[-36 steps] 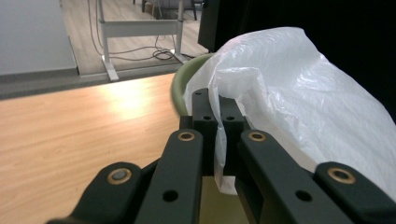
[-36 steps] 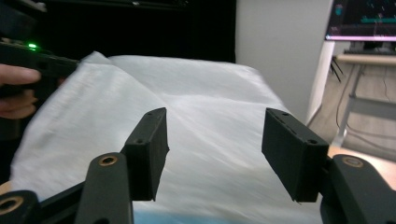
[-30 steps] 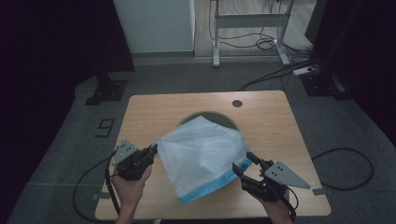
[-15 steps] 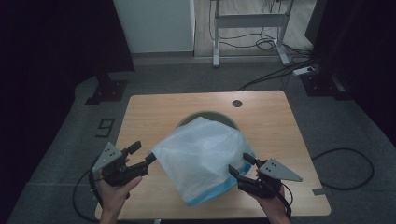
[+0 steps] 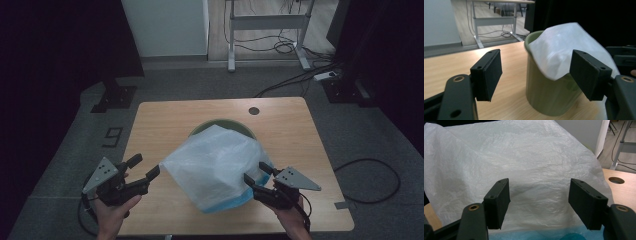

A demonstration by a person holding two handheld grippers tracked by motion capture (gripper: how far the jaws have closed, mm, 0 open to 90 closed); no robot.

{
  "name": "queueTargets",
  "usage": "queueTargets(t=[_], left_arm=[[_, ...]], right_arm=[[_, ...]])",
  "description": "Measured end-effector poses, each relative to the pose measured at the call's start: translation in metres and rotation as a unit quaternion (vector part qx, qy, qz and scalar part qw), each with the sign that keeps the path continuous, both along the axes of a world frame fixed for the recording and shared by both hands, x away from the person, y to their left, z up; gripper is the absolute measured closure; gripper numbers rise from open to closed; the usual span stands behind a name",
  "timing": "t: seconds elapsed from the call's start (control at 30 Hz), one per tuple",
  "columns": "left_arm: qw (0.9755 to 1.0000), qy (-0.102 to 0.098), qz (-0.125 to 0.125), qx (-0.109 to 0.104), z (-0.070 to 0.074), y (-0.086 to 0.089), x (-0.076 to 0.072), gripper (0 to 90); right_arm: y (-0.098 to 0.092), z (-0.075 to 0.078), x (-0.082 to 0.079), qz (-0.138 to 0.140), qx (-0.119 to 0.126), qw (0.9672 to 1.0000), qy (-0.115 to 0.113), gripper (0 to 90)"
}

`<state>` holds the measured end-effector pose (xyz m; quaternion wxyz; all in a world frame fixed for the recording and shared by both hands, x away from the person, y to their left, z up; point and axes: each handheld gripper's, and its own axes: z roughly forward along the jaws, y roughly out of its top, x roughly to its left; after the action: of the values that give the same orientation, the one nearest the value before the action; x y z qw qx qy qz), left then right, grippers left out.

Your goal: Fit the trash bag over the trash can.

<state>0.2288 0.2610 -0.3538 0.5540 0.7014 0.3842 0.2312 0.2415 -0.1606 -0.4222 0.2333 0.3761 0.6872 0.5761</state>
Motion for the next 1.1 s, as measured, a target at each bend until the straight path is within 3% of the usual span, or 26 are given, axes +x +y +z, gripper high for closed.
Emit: queueTargets(t=[0.2,0.4,0.7,1.1], left_arm=[[0.9996,-0.013,-0.022,0.012,0.015,-0.02,-0.001,28.3],[0.9979,-0.012,-0.05,0.039,0.017,-0.052,0.006,30.7],[0.9913,0.009,-0.097,0.089,-0.001,-0.093,0.014,31.7],[0.9841,0.036,-0.134,0.111,-0.022,-0.115,0.017,31.1]], right_arm=[[-0.001,0.001,0.0,-0.001,0.0,1.0,0.001,33.9],[-0.001,0.0,0.0,-0.002,-0.002,1.0,0.003,34.0],[-0.001,-0.001,-0.001,-0.003,-0.002,1.0,0.004,34.4],[-0.002,-0.004,-0.001,-0.003,0.002,1.0,0.007,34.8]])
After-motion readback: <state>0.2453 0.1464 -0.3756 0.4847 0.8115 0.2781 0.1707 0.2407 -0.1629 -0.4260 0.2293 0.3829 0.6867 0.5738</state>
